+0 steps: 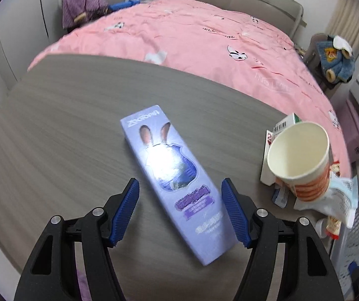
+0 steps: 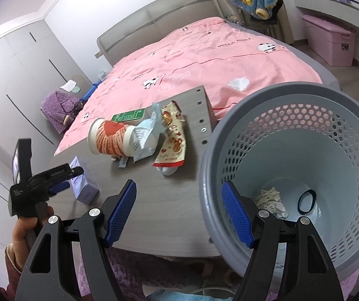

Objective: Collect trash
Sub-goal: 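Grasp the purple Zootopia box with the left gripper, then grasp the snack packet with the right gripper while the left gripper holds the box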

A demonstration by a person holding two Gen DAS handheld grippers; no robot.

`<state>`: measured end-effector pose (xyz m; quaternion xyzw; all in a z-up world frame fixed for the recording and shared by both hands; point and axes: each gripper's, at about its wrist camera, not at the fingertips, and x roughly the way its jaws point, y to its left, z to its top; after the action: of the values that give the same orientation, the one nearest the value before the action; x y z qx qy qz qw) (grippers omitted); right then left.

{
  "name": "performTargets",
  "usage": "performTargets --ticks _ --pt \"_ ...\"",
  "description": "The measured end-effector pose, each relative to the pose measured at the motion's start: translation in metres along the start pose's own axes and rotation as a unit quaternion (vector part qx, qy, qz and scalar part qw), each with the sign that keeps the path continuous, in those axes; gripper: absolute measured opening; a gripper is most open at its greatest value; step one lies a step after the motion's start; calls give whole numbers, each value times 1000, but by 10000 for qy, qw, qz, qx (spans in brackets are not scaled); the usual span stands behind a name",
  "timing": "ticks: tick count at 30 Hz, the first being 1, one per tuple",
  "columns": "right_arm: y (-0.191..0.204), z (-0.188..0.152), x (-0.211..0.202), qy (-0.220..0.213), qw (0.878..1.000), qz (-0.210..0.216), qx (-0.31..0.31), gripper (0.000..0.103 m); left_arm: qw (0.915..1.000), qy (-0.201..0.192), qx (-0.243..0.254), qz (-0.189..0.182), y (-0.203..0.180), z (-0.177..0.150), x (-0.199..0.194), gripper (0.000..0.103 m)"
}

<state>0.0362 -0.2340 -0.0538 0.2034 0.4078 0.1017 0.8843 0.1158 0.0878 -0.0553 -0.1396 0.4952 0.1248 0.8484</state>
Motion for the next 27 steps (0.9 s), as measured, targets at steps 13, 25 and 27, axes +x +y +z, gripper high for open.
performTargets --ticks 13,25,27 --pt "8 10 11 93 9999 -76 -65 69 9998 131 -19 -120 8 4 24 62" --pt "33 23 26 88 9984 -331 -450 69 9986 -86 288 -439 19 -6 13 44" --pt "36 26 30 92 9979 -386 -516 69 9984 -138 328 -449 22 -7 10 44"
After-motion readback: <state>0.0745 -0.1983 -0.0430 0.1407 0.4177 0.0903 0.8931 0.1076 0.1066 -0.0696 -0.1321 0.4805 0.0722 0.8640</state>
